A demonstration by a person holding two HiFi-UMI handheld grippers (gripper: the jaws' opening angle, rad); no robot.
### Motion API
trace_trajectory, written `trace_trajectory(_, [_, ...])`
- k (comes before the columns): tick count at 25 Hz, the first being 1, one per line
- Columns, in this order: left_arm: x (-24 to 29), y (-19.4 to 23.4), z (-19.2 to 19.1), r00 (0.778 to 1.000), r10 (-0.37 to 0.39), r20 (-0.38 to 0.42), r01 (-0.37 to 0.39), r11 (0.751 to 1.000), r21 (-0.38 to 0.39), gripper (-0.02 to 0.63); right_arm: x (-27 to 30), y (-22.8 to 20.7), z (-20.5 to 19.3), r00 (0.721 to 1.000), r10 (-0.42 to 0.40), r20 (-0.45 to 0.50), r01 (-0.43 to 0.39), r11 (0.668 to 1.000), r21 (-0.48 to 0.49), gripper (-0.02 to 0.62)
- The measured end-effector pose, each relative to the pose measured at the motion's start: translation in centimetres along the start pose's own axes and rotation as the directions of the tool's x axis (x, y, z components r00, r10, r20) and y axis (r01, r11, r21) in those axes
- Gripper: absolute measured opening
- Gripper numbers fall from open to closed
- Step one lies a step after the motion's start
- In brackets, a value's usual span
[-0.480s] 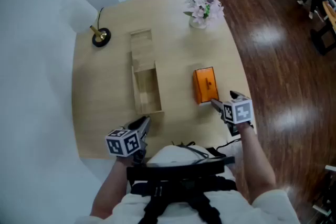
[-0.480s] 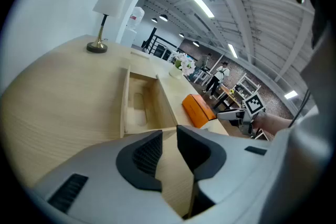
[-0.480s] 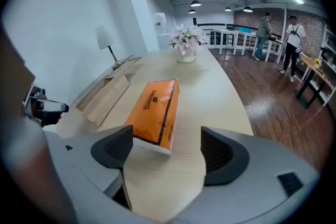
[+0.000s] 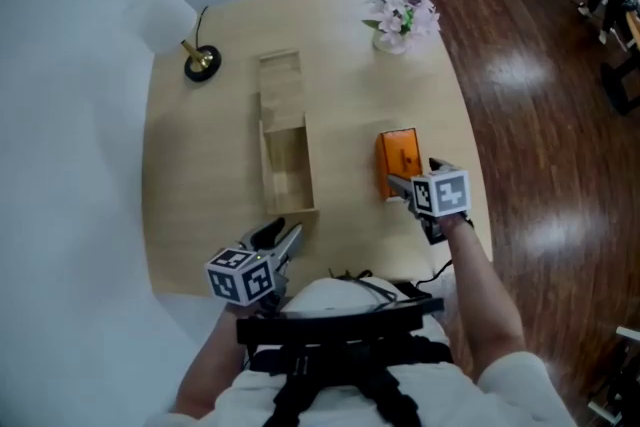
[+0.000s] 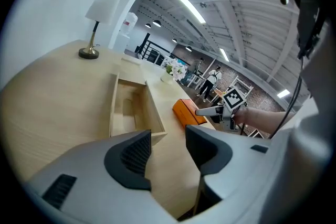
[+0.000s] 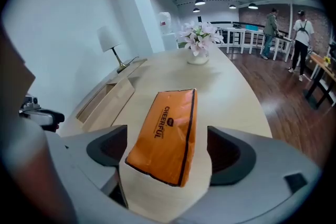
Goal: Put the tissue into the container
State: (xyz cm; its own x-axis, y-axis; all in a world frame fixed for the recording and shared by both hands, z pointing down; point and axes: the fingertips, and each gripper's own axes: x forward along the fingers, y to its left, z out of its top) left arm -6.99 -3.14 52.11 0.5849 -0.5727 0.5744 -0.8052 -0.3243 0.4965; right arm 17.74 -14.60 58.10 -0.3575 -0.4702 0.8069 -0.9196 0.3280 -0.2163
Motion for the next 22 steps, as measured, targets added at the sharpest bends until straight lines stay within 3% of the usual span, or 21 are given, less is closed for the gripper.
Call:
trace_trajectory(8, [-0.4, -0.4, 0.5, 0.999, 0.001, 0.046, -0.001, 1.000, 0.012, 0.193, 2.7, 0.3, 1.3, 0.999, -0.030, -0.015, 0.030, 0.999, 0.018, 0.471])
trace_trajectory(22, [-0.5, -0.5, -0.3, 0.999, 0.007, 0.036, -0.007, 1.000, -0.007, 0.193, 5.0, -0.3, 1.4, 0.989, -0.120, -0.082, 0.119, 0.993, -0.017, 0.485])
